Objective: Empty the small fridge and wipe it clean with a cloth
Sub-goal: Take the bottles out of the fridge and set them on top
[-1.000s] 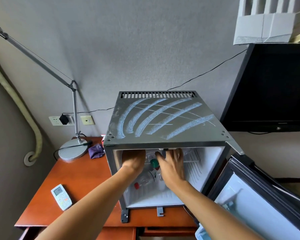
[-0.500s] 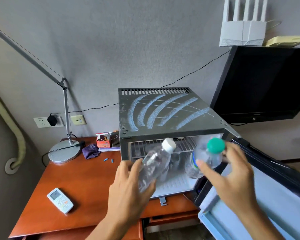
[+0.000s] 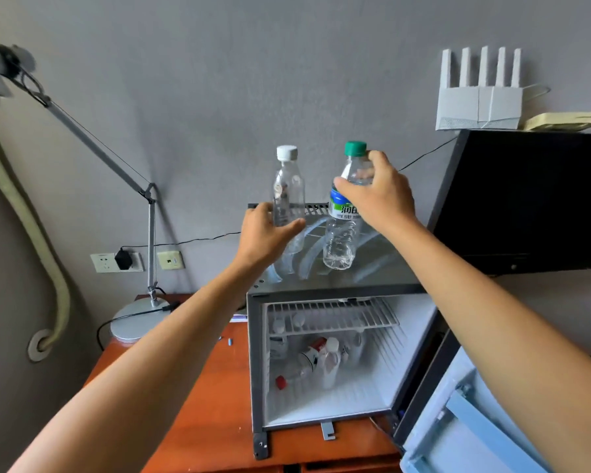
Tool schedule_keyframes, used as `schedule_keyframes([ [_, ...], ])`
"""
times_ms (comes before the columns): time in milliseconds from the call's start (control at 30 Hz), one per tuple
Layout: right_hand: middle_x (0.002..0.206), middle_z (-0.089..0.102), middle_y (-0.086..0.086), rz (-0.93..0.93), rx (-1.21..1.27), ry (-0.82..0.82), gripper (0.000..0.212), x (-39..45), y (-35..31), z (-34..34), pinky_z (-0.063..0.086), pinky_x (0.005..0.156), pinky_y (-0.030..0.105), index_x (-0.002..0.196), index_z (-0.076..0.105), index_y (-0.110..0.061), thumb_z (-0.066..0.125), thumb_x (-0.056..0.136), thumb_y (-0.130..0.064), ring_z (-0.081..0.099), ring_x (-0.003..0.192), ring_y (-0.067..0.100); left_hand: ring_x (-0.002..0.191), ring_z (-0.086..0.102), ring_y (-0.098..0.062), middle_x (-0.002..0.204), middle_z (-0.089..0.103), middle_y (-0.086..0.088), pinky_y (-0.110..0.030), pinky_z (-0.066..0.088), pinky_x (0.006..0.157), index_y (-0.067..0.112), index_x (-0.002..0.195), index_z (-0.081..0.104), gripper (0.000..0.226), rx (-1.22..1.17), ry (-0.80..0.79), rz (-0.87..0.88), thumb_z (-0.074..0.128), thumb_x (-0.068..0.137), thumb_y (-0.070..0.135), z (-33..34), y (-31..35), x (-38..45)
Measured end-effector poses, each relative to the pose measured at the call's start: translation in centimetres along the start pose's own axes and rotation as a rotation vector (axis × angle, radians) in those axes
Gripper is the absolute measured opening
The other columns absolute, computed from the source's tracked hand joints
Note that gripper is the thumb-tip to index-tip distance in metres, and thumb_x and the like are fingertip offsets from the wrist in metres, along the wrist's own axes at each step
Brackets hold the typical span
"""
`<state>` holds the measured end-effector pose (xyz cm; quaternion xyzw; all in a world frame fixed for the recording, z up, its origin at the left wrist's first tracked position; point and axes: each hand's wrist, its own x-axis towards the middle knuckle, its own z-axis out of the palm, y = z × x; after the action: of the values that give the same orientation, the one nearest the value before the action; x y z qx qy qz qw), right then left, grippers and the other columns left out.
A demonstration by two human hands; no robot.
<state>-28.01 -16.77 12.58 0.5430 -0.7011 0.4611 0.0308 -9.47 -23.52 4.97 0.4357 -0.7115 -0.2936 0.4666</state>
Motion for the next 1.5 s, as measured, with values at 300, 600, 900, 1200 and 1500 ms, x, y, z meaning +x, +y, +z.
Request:
schedule_keyframes([
  [300,0.105,0.062,-0.002,0.059,-0.001,-0.065,0.047,0.1,0.3,0.5,0.05,0.079,0.038,0.116,0.047,-0.02,0.064,0.079,-0.043,0.06,0.092,0.027,0.101,0.066,-0.022,0.116,0.061,-0.007,-0.044,0.062,0.085,0.026,0.109,0.052,0.07,0.046,-0.11,-0.156,0.079,0.053,0.059,1.3,-4.8,1.4],
  [600,0.117,0.058,0.012,-0.182,0.227,0.394,0.049,-6.1,2.1,0.3,0.048,0.092,0.043,0.122,0.054,-0.003,0.063,0.086,-0.035,0.056,0.108,0.029,0.115,0.041,-0.018,0.119,0.04,0.0,-0.03,0.039,0.099,0.011,0.134,0.045,0.067,0.287,0.087,0.084,0.077,0.082,0.038,0.7,-3.1,-4.4],
  [900,0.08,0.068,-0.011,-0.106,-0.222,-0.308,0.016,-24.9,17.1,12.3,0.049,0.054,0.028,0.093,0.051,-0.03,0.062,0.085,-0.038,0.065,0.067,0.012,0.101,0.061,-0.019,0.11,0.06,0.003,-0.035,0.052,0.086,0.021,0.119,0.061,0.045,0.679,-0.418,0.272,0.05,0.087,0.051,6.2,-12.3,-20.0],
  [1200,0.146,0.042,0.008,0.116,-0.517,-0.706,0.056,-17.9,25.1,20.6,0.055,0.076,0.035,0.143,0.036,-0.031,0.06,0.092,-0.039,0.055,0.124,0.029,0.142,0.04,-0.022,0.158,0.038,0.0,-0.037,0.032,0.117,0.024,0.159,0.022,0.087,0.804,-0.618,-0.053,0.036,0.088,0.071,10.7,-17.2,-18.8],
  [1500,0.124,0.066,0.003,0.069,-0.466,-0.777,0.038,-18.0,22.4,19.0,0.056,0.078,0.032,0.134,0.047,-0.029,0.059,0.099,-0.035,0.067,0.104,0.024,0.144,0.039,-0.02,0.161,0.034,0.003,-0.034,0.032,0.117,0.027,0.159,0.016,0.087,0.732,-0.601,-0.116,0.048,0.089,0.066,11.7,-17.4,-18.4],
])
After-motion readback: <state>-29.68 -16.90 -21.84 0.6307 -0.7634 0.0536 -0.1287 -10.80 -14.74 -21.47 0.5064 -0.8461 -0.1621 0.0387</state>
